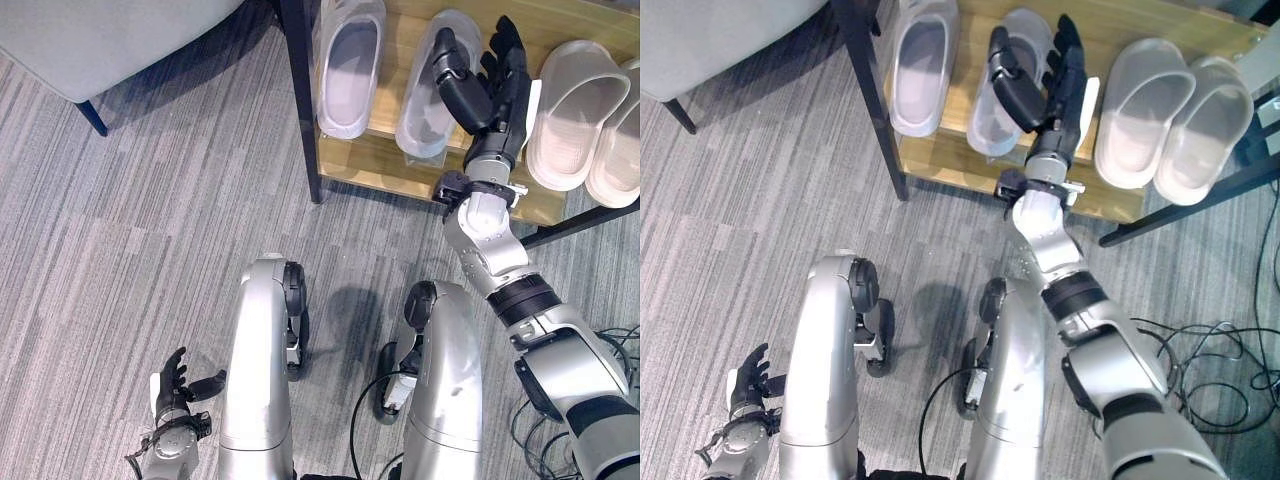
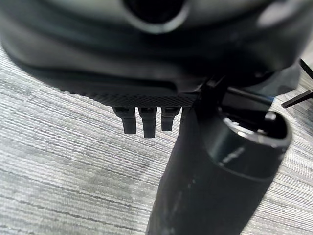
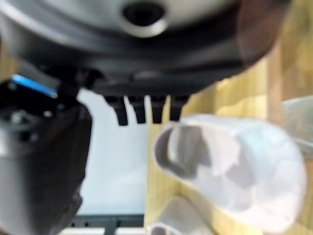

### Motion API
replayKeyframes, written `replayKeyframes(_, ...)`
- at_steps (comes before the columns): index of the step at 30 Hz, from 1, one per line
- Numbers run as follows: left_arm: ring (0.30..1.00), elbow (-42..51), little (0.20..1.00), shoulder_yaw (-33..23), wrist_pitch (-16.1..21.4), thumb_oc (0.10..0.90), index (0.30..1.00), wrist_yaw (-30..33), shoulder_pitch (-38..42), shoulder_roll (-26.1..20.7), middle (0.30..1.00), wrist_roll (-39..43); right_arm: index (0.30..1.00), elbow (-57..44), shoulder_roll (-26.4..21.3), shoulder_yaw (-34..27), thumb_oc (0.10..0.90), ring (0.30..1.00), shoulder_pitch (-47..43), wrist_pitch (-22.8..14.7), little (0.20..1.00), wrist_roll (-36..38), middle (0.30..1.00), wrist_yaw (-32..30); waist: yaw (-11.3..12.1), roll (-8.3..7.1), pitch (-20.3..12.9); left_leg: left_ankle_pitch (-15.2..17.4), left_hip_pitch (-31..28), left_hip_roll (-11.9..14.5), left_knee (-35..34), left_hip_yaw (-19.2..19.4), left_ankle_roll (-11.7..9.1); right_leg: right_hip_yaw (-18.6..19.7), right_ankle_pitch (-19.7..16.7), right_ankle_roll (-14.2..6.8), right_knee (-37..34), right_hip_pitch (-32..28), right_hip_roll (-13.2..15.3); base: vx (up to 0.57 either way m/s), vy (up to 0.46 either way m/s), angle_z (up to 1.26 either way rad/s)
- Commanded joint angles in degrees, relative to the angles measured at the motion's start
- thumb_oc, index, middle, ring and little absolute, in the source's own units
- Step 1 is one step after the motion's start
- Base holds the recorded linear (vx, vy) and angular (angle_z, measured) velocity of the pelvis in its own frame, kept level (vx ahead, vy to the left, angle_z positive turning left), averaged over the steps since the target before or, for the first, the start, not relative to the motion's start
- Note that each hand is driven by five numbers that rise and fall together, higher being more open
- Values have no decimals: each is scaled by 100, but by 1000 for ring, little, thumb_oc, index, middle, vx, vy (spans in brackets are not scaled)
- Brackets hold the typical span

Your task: Arrange the slippers neatly on the shoe rack.

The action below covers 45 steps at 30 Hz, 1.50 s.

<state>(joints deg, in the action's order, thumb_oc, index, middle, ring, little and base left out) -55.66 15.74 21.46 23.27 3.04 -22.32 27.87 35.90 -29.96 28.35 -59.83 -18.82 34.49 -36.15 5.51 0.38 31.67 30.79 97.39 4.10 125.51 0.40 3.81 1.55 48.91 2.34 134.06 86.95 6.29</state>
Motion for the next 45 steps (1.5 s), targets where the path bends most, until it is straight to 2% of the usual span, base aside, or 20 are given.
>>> replayKeyframes(1,900,-91,900,378,155,800,900,255,-225,-205,900,-47,900,-406,-241,-35,800,900,-1130,-354,900,-40,900,130,322,-4,-188,1698,-743,-182,767,-927,-234,455,-663,417,-337,301,4,0,0,0)
replayKeyframes(6,900,-198,900,406,113,800,900,244,-206,-167,900,26,900,-343,-220,53,800,900,-1251,-356,900,111,900,79,306,-29,-188,1711,-743,-175,763,-937,-239,478,-670,412,-345,301,-3,0,0,0)
replayKeyframes(8,900,-220,900,366,87,800,900,260,-224,-121,900,-1,900,-743,-297,-119,800,900,-1000,-476,900,-3,900,-23,252,-69,-188,1715,-743,-175,758,-899,-235,515,-669,410,-353,301,-10,0,0,0)
replayKeyframes(14,900,-212,900,350,123,800,900,292,-225,-158,900,-30,900,-710,-371,-245,800,900,-953,-502,900,-23,900,-61,248,-52,-188,1697,-743,-181,781,-912,-256,505,-670,403,-332,301,-11,0,0,0)
replayKeyframes(27,900,-312,900,360,84,800,900,353,-180,-118,900,-46,900,-446,-350,-158,800,900,-1081,-287,900,-41,900,-155,249,-51,-188,1697,-743,-196,798,-934,-269,491,-663,407,-292,301,-14,0,0,0)
replayKeyframes(30,900,-318,900,403,77,800,900,328,-196,-132,900,-35,900,-150,-357,77,800,900,-1356,-202,900,117,900,-34,266,-54,-188,1708,-743,-192,808,-950,-275,505,-665,405,-289,301,-18,0,0,0)
replayKeyframes(33,900,-382,900,458,75,800,900,235,-235,-148,900,50,900,362,-442,519,800,900,-1833,44,900,34,900,156,302,-43,-188,1761,-743,-182,829,-997,-284,497,-645,407,-290,301,-10,0,0,0)
replayKeyframes(40,900,-452,900,533,60,800,900,146,-267,-148,900,122,900,913,-424,826,800,900,-2177,211,900,16,900,308,316,-19,-188,1792,-743,-178,862,-1023,-298,496,-630,398,-289,301,-3,0,0,0)
replayKeyframes(45,900,-497,900,561,33,800,900,87,-281,-140,900,145,900,933,-413,878,800,900,-2200,173,900,177,900,419,302,-25,-188,1803,-743,-188,886,-1028,-309,501,-619,395,-284,301,-4,0,0,0)
